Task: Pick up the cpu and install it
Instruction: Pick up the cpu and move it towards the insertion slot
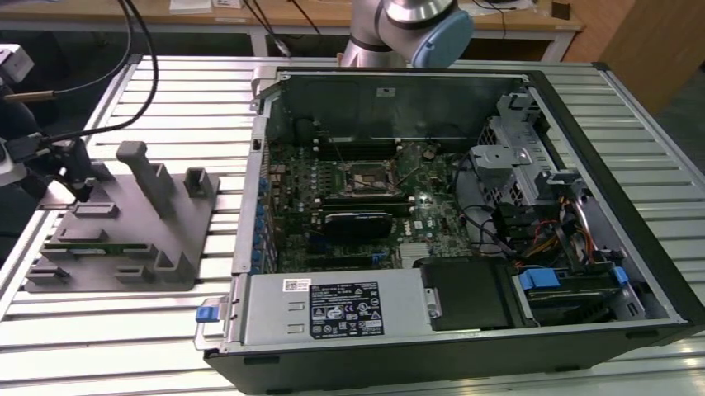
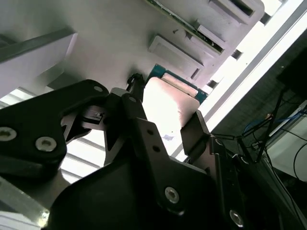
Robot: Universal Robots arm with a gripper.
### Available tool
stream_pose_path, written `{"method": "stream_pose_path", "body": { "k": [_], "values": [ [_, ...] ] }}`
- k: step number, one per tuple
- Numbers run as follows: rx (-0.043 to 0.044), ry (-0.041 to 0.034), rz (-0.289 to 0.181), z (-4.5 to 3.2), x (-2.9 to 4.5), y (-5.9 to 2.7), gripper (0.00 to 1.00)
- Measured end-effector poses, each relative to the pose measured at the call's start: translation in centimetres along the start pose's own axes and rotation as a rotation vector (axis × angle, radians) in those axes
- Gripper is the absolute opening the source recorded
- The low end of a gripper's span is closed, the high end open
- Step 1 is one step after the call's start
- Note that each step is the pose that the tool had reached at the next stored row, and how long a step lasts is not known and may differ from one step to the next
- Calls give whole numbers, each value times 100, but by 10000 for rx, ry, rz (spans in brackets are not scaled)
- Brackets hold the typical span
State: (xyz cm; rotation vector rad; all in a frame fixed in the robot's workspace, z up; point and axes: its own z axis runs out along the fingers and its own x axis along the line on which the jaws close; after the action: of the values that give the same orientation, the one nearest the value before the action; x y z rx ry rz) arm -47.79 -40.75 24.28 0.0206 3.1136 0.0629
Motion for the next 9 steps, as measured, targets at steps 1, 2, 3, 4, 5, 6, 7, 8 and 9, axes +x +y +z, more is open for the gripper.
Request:
{"method": "stream_pose_path", "body": {
  "k": [1,2,3,4,5,6,7,8,9],
  "values": [
    [0,-4,0,-32,-1,2,55],
    [0,-7,-1,-66,-2,4,55],
    [0,-11,0,-101,-3,7,55],
    [0,-16,-1,-137,-4,9,55],
    [-1,-23,-1,-169,-5,12,55],
    [-1,-28,-1,-202,-6,14,55],
    [-1,-35,-1,-235,-6,16,55],
    [-1,-42,-2,-269,-7,19,55],
    [0,-48,-2,-302,-8,21,55]
  ]
}}
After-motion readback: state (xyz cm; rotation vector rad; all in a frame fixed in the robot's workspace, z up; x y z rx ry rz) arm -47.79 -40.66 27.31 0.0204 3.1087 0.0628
